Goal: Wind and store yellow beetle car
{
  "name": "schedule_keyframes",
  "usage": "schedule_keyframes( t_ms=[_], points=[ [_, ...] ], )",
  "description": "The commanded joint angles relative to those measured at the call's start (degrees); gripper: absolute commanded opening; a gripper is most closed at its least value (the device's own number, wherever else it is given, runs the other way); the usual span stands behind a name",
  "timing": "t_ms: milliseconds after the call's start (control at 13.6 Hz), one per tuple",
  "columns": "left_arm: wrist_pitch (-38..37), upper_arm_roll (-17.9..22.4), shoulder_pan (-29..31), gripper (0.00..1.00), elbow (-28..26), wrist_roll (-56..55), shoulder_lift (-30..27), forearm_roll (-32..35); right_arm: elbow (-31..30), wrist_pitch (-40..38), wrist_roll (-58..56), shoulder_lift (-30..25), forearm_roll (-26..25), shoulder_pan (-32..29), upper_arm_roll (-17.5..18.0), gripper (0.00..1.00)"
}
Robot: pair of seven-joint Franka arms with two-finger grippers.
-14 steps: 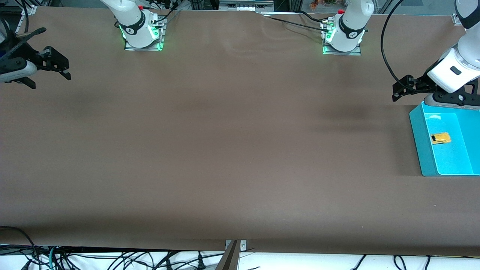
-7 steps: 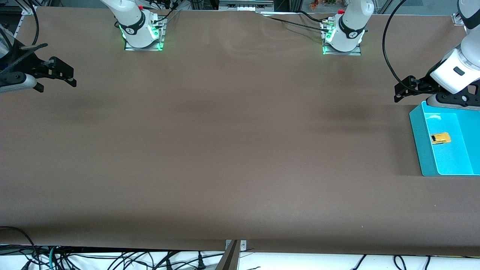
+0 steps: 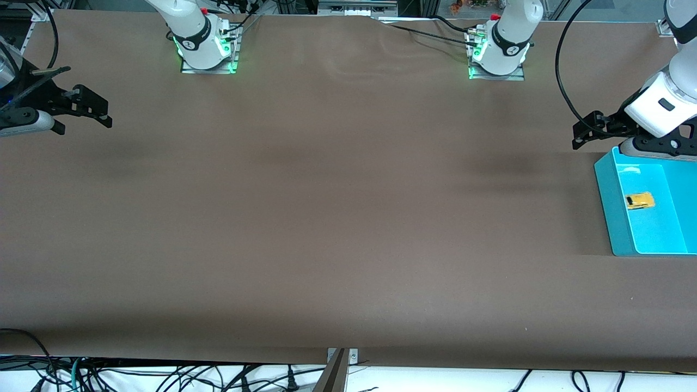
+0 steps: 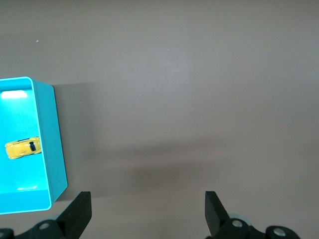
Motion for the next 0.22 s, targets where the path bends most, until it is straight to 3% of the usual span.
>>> schedule_keyframes(
  t_ms=[0, 147],
  points=[
    [-1.6, -0.46, 0.4, 1.0, 2.03, -0.26, 0.95, 0.55, 1.14, -1.27, 0.93, -0.07, 0.23, 0.05, 0.25, 1.0],
    [-1.6, -0.46, 0.4, 1.0, 2.03, -0.34, 0.95, 0.55, 1.14, -1.27, 0.76, -0.15, 0.23, 0.05, 0.25, 1.0]
  ],
)
